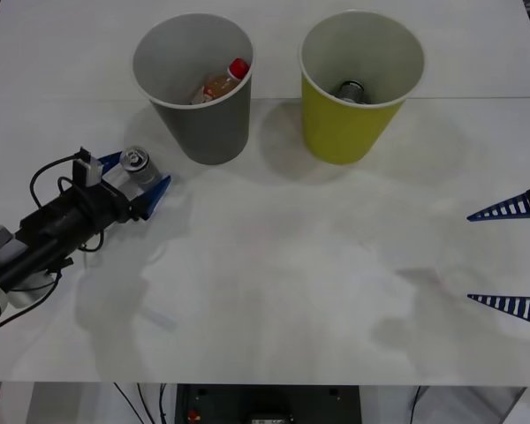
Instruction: Put the can into the green bin and the plastic bottle into the gray bin
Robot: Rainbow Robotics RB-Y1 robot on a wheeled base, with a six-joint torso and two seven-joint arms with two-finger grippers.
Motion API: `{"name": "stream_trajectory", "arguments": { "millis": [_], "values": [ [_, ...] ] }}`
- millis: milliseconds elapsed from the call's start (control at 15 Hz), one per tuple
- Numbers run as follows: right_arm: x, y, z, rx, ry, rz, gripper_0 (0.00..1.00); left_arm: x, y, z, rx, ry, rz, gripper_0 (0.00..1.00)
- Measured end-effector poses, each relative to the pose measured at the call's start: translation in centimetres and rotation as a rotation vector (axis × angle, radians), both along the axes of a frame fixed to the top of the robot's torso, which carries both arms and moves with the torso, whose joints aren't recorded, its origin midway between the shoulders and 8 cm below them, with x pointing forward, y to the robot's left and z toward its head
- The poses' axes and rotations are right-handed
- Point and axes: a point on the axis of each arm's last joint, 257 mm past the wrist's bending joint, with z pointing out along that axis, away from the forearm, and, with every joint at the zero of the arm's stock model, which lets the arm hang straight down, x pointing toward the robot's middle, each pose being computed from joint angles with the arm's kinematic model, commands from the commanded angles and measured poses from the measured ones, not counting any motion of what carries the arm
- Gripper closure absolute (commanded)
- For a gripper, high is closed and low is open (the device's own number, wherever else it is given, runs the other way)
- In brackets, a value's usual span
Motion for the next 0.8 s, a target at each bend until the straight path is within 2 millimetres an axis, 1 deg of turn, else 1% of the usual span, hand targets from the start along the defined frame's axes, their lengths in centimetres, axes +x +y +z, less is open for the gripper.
{"name": "stream_trajectory", "arguments": {
  "millis": [267,400,467,533,600,667,800],
  "values": [
    [0.0,0.0,0.0,0.000,0.000,0.000,0.00,0.6,-1.1,0.0,0.005,0.001,-0.001,0.00],
    [0.0,0.0,0.0,0.000,0.000,0.000,0.00,0.7,-1.3,0.0,0.015,0.000,-0.004,0.00],
    [0.0,0.0,0.0,0.000,0.000,0.000,0.00,0.7,-1.4,0.0,0.017,0.000,-0.006,0.49],
    [0.0,0.0,0.0,0.000,0.000,0.000,0.00,0.7,-1.5,0.0,0.017,0.000,-0.007,0.89],
    [0.0,0.0,0.0,0.000,0.000,0.000,0.00,0.7,-1.5,0.0,0.018,0.000,-0.007,0.97],
    [0.0,0.0,0.0,0.000,0.000,0.000,0.00,0.7,-1.5,-0.1,0.022,-0.001,-0.009,1.00],
    [0.0,0.0,0.0,0.000,0.000,0.000,0.00,0.7,-1.6,-0.1,0.029,-0.001,-0.011,1.00]
  ]
}}
